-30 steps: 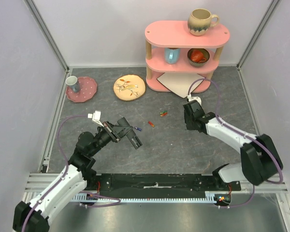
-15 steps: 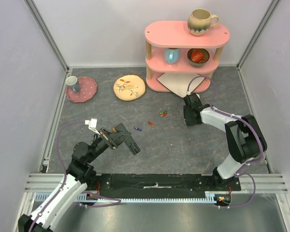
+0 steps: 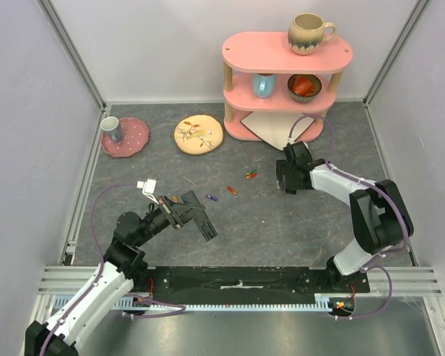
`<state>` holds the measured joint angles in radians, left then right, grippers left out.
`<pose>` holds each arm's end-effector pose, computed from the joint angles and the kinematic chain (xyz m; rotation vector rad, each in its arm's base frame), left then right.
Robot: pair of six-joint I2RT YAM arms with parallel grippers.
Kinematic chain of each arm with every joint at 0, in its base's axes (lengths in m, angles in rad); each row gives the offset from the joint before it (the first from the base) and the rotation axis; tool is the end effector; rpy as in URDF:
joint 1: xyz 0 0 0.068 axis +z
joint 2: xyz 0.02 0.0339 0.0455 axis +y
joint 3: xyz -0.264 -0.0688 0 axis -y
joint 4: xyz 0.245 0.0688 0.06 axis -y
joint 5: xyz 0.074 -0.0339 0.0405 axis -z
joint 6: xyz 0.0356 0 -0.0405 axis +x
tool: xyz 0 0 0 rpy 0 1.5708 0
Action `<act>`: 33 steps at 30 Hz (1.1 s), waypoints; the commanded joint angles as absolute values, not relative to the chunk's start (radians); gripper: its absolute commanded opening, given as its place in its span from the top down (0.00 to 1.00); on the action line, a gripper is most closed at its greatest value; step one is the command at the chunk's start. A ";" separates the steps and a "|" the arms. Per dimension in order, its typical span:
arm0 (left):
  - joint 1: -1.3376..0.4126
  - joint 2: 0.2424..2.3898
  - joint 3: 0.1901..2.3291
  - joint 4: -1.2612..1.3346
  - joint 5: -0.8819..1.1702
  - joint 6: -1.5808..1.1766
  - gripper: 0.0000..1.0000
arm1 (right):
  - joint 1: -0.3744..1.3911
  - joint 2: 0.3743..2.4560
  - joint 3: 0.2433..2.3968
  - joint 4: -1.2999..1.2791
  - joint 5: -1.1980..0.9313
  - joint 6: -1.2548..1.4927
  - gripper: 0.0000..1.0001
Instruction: Load the batteries into the remote control
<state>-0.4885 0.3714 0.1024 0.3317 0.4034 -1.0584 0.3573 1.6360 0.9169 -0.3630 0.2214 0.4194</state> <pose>0.1106 -0.0746 0.2087 -0.1216 1.7201 -1.4998 0.2951 0.1018 0.1647 0.1532 2.6045 -0.0221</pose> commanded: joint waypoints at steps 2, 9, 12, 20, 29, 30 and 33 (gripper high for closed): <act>-0.483 0.406 0.158 0.376 0.436 -1.028 0.98 | 0.409 1.441 0.931 -0.358 0.221 0.422 0.12; -0.483 0.531 0.166 0.443 0.446 -1.049 0.98 | 0.653 1.361 0.920 -0.299 0.357 0.342 0.13; -0.483 0.557 0.195 0.426 0.443 -1.011 0.98 | 0.707 1.393 0.891 -0.261 0.382 0.337 0.14; -0.483 0.624 0.330 0.319 0.544 -0.896 0.98 | 0.753 1.394 0.791 -0.017 0.196 0.371 0.24; -0.485 0.509 0.212 0.382 0.571 -0.976 0.98 | 0.779 1.509 0.908 -0.077 0.199 0.336 0.20; -0.483 0.487 0.206 0.376 0.566 -0.976 0.98 | 0.782 1.535 0.919 -0.083 0.202 0.327 0.21; -0.483 0.460 0.204 0.359 0.563 -0.974 0.98 | 0.804 1.592 0.959 -0.080 0.202 0.281 0.25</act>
<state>-0.4885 0.4995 0.2039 0.3363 0.5449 -0.9661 0.7776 1.5345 0.8810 -0.0933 0.2070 0.3477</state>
